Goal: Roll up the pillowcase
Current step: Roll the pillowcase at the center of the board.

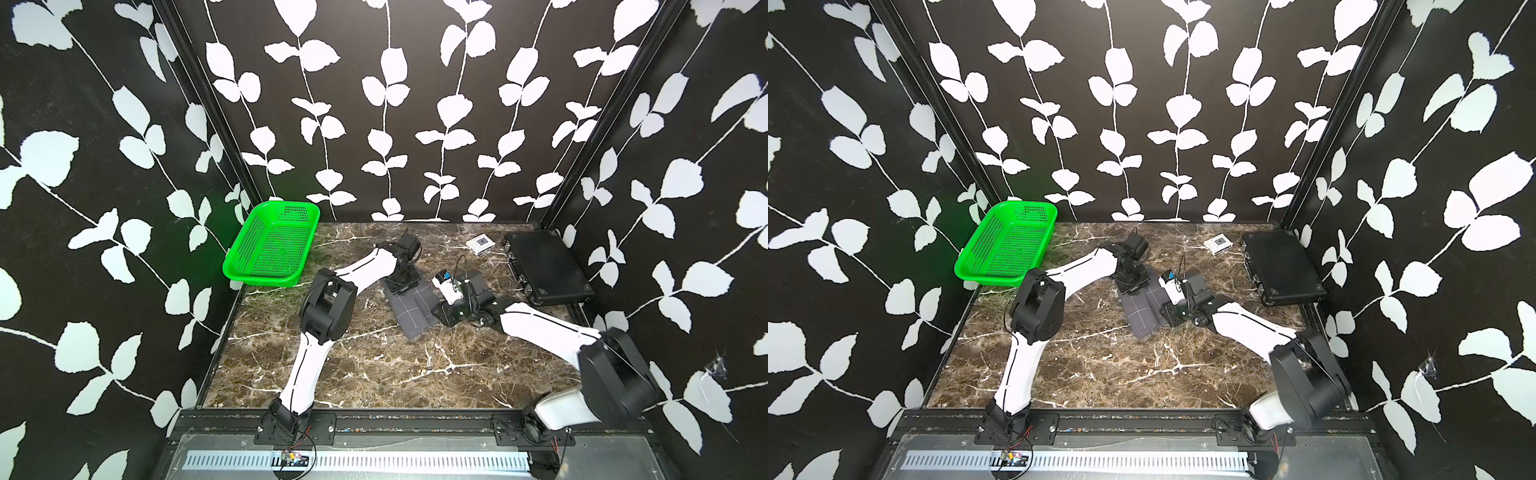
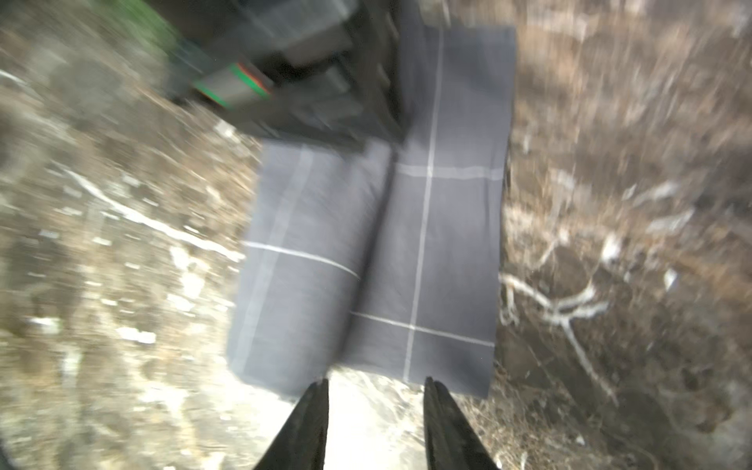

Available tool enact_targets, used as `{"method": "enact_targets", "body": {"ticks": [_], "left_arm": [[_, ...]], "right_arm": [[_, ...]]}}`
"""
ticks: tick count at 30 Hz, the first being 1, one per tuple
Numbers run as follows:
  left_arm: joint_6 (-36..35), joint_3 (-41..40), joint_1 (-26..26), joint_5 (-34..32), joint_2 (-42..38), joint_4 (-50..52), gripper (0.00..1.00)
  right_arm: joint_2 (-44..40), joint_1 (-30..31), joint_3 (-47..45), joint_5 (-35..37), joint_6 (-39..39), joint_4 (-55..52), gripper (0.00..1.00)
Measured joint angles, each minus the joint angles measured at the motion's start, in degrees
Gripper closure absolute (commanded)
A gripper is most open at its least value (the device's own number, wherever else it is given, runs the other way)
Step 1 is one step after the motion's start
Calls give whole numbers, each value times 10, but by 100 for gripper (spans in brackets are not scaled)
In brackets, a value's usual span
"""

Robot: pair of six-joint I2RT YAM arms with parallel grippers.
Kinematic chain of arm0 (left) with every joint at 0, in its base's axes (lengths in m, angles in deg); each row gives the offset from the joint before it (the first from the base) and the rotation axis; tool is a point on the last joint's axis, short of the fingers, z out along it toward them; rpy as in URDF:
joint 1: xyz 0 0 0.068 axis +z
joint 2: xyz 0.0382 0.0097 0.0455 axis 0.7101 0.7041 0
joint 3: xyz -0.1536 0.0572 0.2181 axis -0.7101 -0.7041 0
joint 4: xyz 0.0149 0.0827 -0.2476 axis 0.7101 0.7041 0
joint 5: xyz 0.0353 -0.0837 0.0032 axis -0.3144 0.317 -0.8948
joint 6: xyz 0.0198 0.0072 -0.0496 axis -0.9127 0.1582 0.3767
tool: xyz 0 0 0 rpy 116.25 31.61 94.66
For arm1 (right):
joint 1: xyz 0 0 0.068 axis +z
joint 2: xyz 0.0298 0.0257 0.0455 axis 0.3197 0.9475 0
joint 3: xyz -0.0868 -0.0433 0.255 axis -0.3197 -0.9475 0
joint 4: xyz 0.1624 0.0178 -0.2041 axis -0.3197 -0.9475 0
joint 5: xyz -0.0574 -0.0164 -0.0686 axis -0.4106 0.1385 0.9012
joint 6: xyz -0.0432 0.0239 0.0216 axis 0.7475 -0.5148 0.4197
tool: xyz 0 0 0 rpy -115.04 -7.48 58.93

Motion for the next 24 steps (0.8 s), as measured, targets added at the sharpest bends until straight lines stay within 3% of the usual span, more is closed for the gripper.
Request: {"method": "enact_targets", "body": {"ticks": [4, 10, 17, 24], "left_arm": [[-25, 2, 1, 13, 0, -16, 60], [-99, 45, 4, 17, 1, -35, 56], [-185, 28, 25, 13, -29, -51, 56], [-315, 19, 70, 21, -48, -37, 57]], "right_arm": [[-24, 27, -24, -22, 0, 27, 62], [20, 69, -26, -28, 3, 65, 67], [88, 73, -26, -9, 2, 91, 72], [104, 74, -25, 34, 1, 75, 72]]}}
